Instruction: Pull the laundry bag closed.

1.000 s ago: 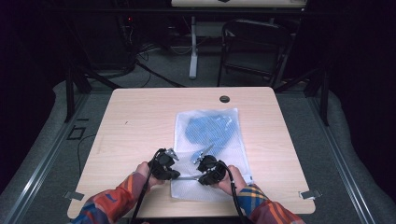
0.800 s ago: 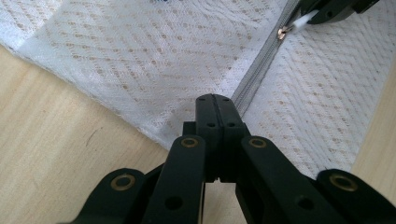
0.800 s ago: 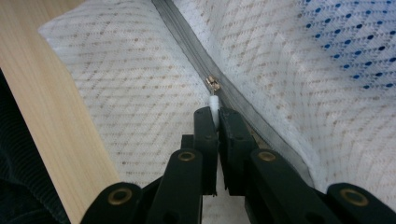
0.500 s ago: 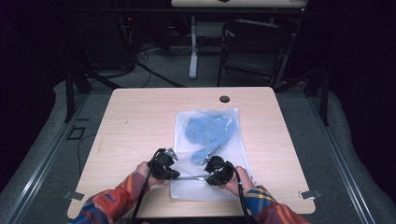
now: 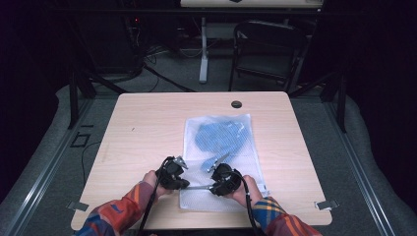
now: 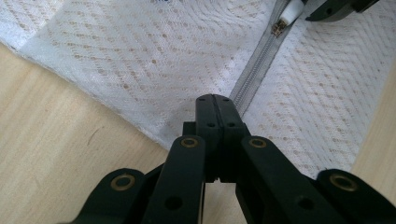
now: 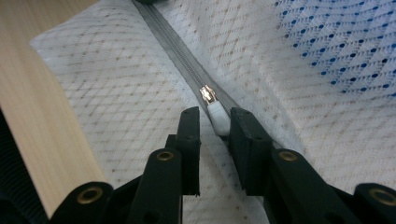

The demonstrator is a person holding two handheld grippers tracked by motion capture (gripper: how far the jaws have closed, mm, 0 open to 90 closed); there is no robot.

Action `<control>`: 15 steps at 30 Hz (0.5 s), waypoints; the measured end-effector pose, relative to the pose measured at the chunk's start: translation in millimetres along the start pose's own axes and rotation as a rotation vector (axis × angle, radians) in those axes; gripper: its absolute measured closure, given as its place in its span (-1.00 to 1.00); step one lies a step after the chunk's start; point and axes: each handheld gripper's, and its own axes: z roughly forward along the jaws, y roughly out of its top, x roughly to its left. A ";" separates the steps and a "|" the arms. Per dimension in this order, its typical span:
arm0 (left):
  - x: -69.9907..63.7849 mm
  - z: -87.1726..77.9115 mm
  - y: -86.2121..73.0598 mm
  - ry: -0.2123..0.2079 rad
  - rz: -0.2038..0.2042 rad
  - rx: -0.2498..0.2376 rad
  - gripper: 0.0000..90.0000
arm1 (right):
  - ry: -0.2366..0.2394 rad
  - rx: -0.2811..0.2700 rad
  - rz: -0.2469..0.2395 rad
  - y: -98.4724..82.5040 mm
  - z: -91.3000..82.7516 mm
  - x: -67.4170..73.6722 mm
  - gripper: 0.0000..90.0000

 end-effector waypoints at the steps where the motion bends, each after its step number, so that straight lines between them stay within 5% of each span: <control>1: 0.2 0.0 -0.1 -0.001 0.001 -0.001 1.00 | -0.011 0.000 -0.002 1.0 1.1 0.9 0.63; 15: -1.7 0.8 5.5 0.000 0.001 -0.031 0.99 | -0.028 0.015 -0.019 2.6 4.1 4.3 0.82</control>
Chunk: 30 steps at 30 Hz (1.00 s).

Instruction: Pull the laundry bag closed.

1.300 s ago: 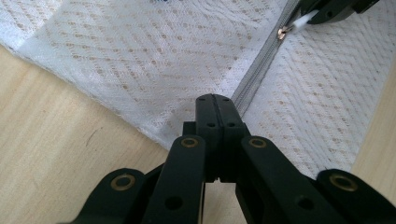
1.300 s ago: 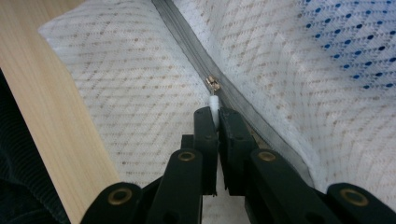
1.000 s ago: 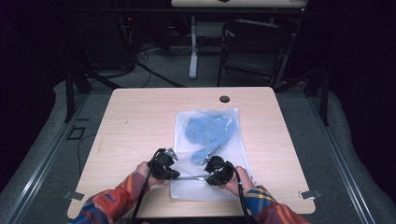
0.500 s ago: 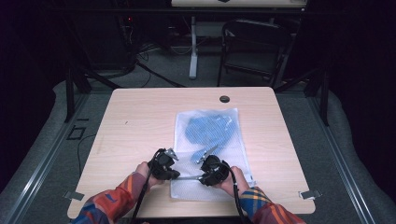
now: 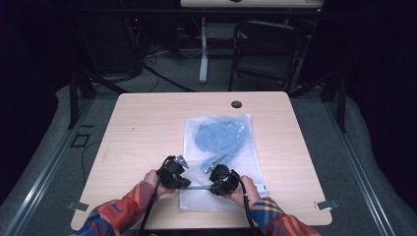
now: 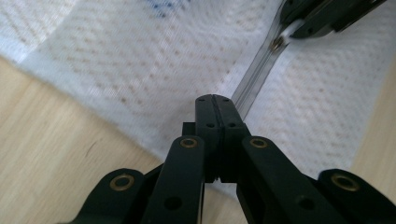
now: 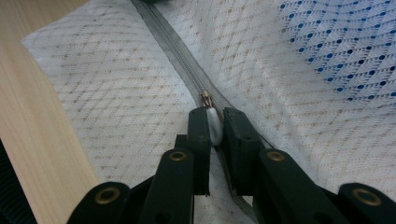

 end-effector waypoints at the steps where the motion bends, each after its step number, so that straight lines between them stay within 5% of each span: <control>1: -1.5 -0.2 2.1 -0.006 0.001 -0.005 0.99 | -0.001 -0.003 -0.001 0.2 -0.3 0.1 0.83; 3: -6.4 1.9 7.2 -0.033 0.002 -0.034 0.99 | 0.004 -0.010 0.001 0.9 -2.3 -0.4 0.84; 9: -17.4 15.0 16.8 -0.066 0.023 -0.011 0.99 | 0.040 -0.009 0.034 0.0 -1.9 -3.4 0.84; 15: -19.4 19.1 17.5 -0.069 0.009 -0.016 1.00 | 0.094 -0.045 0.066 0.4 -5.6 -3.2 0.83; 21: -19.4 19.4 16.4 -0.068 0.012 -0.027 1.00 | 0.116 -0.015 0.071 1.5 3.8 0.6 0.81; 30: -22.5 19.3 16.4 -0.055 0.050 0.009 1.00 | 0.045 -0.011 0.050 3.2 4.2 5.0 0.93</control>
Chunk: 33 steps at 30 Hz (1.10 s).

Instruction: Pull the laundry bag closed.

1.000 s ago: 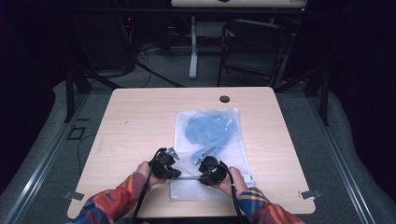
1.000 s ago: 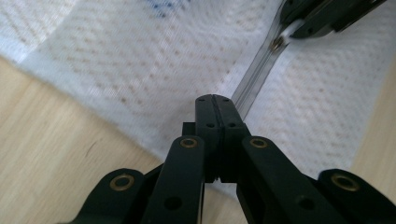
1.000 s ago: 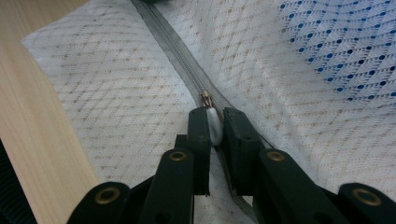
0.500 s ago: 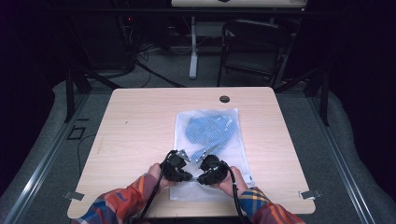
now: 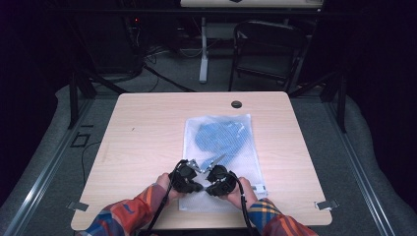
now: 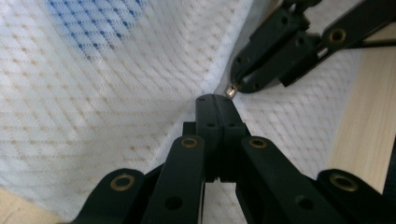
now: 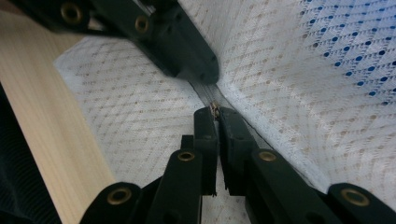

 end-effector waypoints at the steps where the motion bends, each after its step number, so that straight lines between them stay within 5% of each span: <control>1: -0.8 0.3 -0.2 0.005 0.000 -0.004 1.00 | -0.001 0.000 -0.002 0.0 -0.1 0.1 0.93; 2: -6.2 3.9 -0.7 0.006 -0.061 -0.057 1.00 | 0.005 0.003 -0.004 -0.1 -0.5 -0.1 0.93; 4: -6.4 4.3 -1.0 0.005 -0.065 -0.065 1.00 | 0.002 0.003 -0.005 -0.4 -0.8 -0.1 0.93; 10: -5.8 3.8 -1.2 0.003 -0.053 -0.061 1.00 | -0.010 0.005 -0.011 -0.5 -1.4 1.2 0.93; 11: 0.2 -0.4 -1.2 0.000 0.015 -0.006 1.00 | -0.020 0.007 -0.009 -1.8 -2.8 0.4 0.93; 18: -2.5 0.9 -0.8 0.008 0.005 -0.020 1.00 | -0.027 0.030 0.011 -8.4 -9.1 -5.5 0.93; 22: -0.7 -0.4 0.7 0.005 0.034 0.006 1.00 | -0.027 0.027 0.001 -9.1 -8.4 -5.5 0.93; 25: 0.6 -0.7 -0.1 -0.023 0.006 -0.037 1.00 | -0.034 0.025 -0.008 -9.0 -7.9 -4.3 0.93; 28: -1.3 -0.8 2.9 -0.012 0.020 -0.067 1.00 | -0.032 0.024 -0.021 -9.5 -8.0 -4.2 0.93; 33: -3.6 5.7 4.6 -0.013 0.007 -0.074 1.00 | -0.017 -0.003 -0.044 -12.8 -7.9 -5.8 0.93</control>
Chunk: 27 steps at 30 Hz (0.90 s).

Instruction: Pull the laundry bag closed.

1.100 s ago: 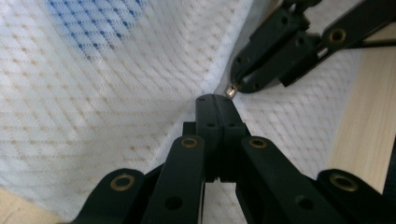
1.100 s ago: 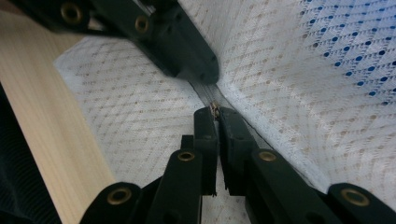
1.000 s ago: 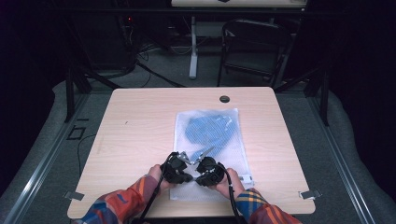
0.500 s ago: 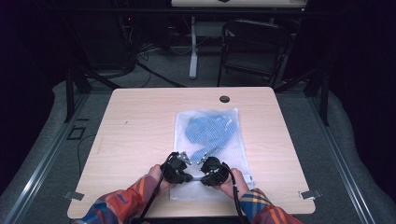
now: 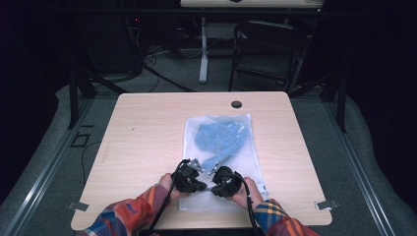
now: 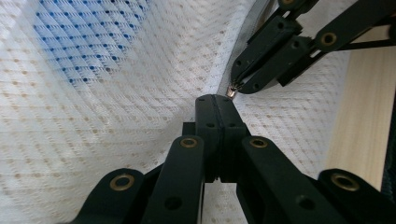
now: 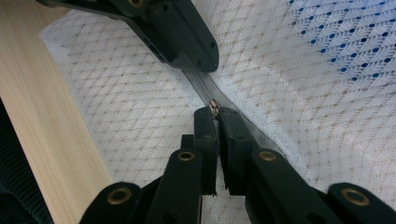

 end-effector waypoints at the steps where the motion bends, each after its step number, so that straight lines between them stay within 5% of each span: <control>1: -0.5 1.5 0.2 -0.002 -0.005 0.002 1.00 | -0.003 -0.002 -0.005 -0.2 0.1 0.7 0.93; 7: 0.0 4.6 1.1 -0.032 -0.037 0.010 1.00 | 0.005 -0.003 -0.015 0.1 0.4 -0.5 0.93; 27: 1.9 3.8 -2.1 -0.037 -0.033 -0.003 1.00 | 0.017 0.022 -0.017 -3.1 -4.0 -7.1 0.93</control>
